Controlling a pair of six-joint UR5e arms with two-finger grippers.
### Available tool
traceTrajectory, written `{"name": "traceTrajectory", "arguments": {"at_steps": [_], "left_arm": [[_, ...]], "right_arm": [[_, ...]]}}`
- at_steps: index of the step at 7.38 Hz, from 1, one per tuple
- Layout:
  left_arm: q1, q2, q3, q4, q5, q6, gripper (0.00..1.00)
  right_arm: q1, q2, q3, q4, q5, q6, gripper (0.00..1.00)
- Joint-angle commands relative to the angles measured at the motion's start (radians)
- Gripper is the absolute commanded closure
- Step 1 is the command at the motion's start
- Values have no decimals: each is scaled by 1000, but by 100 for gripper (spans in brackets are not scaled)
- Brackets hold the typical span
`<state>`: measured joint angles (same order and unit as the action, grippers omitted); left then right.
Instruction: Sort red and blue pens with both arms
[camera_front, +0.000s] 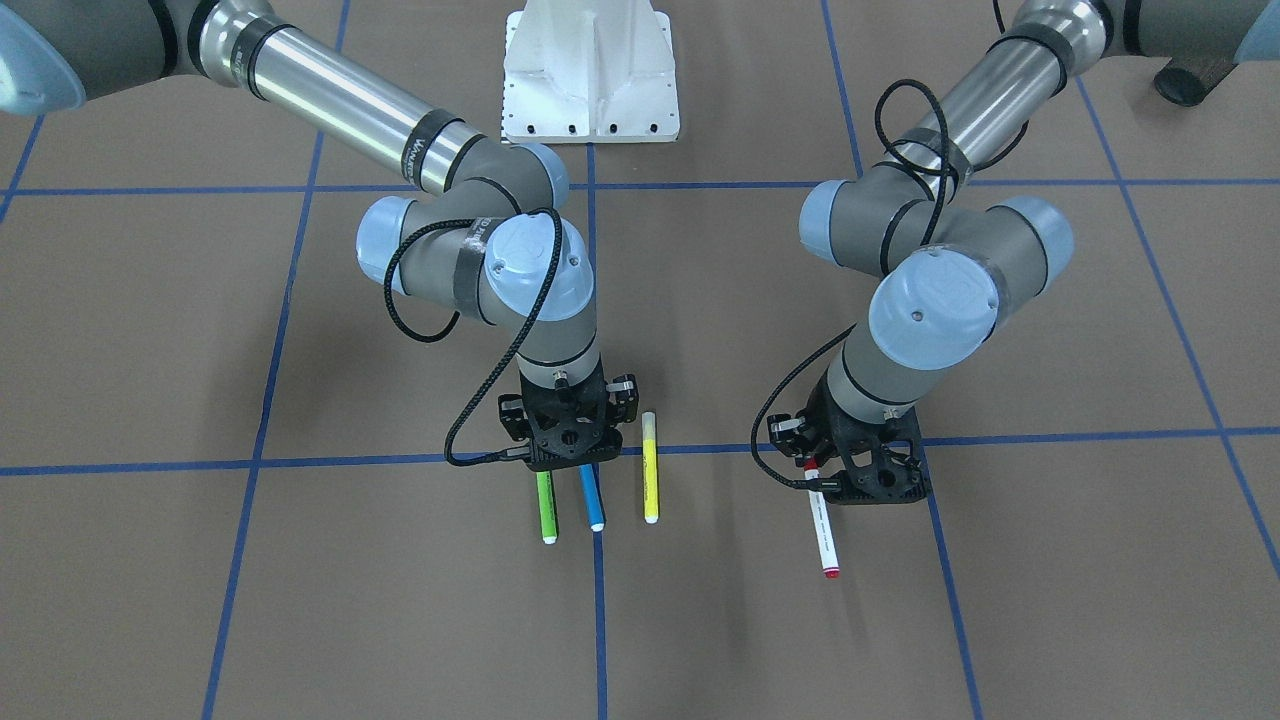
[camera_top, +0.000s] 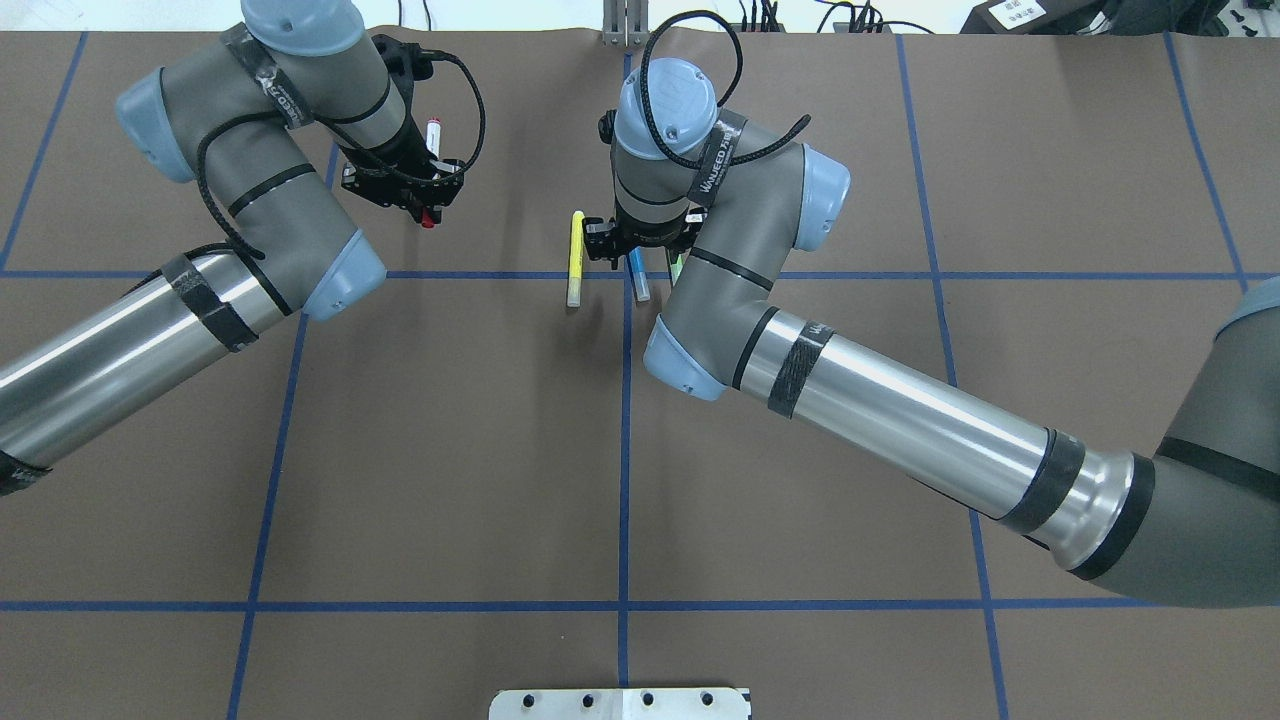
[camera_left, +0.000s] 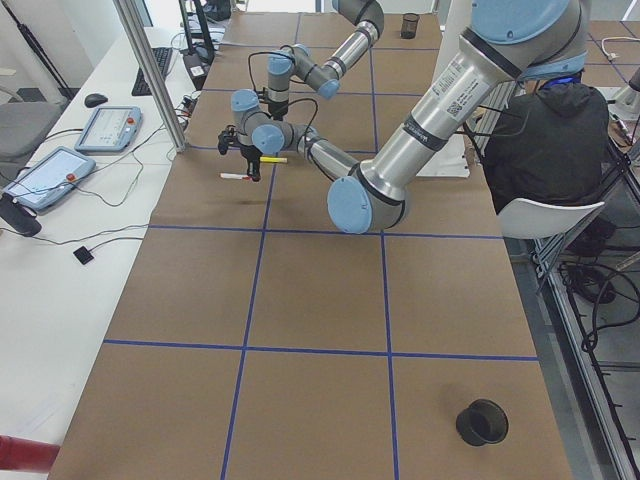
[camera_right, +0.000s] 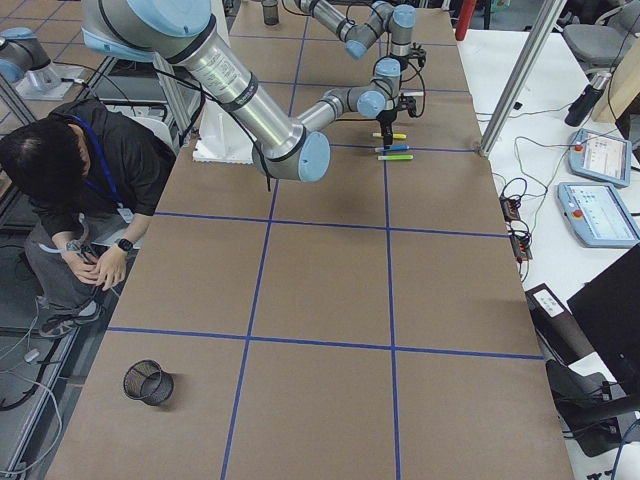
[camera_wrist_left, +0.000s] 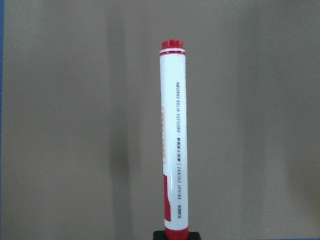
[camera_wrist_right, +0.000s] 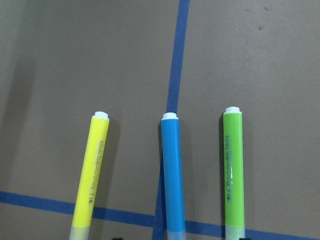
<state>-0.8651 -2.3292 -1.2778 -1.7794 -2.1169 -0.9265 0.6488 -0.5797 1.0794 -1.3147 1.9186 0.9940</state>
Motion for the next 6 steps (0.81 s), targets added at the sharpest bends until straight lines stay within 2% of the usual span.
{"name": "traceTrajectory", "arguments": {"at_steps": [1,3,4,5,6], "left_arm": [[0,1,0,0,0,0,100],[0,1,0,0,0,0,100],[-2,1,0,0,0,0,100],[-2,-1,0,0,0,0,100],[-3,-1,0,0,0,0,100]], "right_arm": [[-11,14,-44,0,0,-2,33],[-20,14,-52,2,0,0,40],[-24,20,-61,38,-1,0,47],[-29,21,-87,52,0,0,61],[-29,21,-91,63,0,0,68]]}}
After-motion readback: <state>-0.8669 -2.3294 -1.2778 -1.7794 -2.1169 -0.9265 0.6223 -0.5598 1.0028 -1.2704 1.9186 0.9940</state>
